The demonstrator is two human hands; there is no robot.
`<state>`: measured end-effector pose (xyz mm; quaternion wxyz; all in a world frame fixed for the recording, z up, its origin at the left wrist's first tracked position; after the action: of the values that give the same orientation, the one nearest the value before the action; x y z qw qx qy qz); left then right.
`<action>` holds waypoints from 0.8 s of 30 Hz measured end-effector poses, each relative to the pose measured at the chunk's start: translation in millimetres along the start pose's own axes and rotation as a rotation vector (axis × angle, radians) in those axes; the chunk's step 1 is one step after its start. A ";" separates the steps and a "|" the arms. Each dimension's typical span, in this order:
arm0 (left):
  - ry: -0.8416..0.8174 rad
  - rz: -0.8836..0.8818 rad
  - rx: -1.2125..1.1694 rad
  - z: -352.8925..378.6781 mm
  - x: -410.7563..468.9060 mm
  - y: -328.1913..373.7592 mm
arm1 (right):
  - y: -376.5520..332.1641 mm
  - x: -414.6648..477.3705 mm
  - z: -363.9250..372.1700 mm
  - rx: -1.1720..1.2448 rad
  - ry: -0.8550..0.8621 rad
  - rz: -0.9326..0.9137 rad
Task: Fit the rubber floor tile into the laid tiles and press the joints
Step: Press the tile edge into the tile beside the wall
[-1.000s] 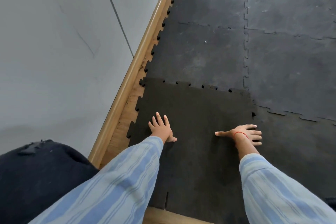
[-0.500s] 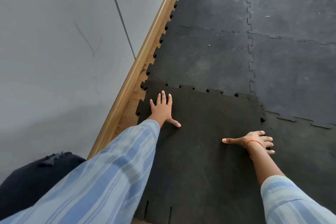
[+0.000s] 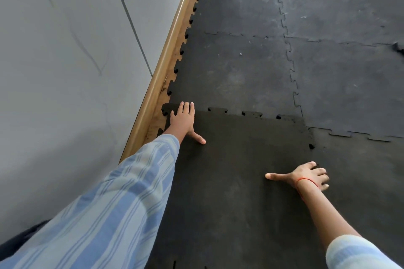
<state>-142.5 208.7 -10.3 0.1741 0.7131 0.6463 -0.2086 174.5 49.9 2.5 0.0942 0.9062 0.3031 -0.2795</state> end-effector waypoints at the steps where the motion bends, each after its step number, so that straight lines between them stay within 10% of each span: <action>1: 0.006 0.003 -0.003 1.9 -0.9 -3.0 | 0.0 -2.2 3.3 0.005 -0.004 0.004; 24: 0.001 0.040 -0.014 17.9 -13.6 -20.4 | 17.6 -14.3 22.7 0.047 0.088 -0.113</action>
<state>-165.1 189.9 -18.0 0.1827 0.7248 0.6334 -0.2001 165.5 21.1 -8.1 0.0434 0.9011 0.3508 -0.2512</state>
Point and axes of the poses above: each hand's wrist, its own x-axis towards the middle knuckle, its own z-axis out of the palm, y = z × x, the point moved 2 cm from there along x, towards the middle knuckle, and after that the axes turned 1 degree about x, right-handed, at the moved point
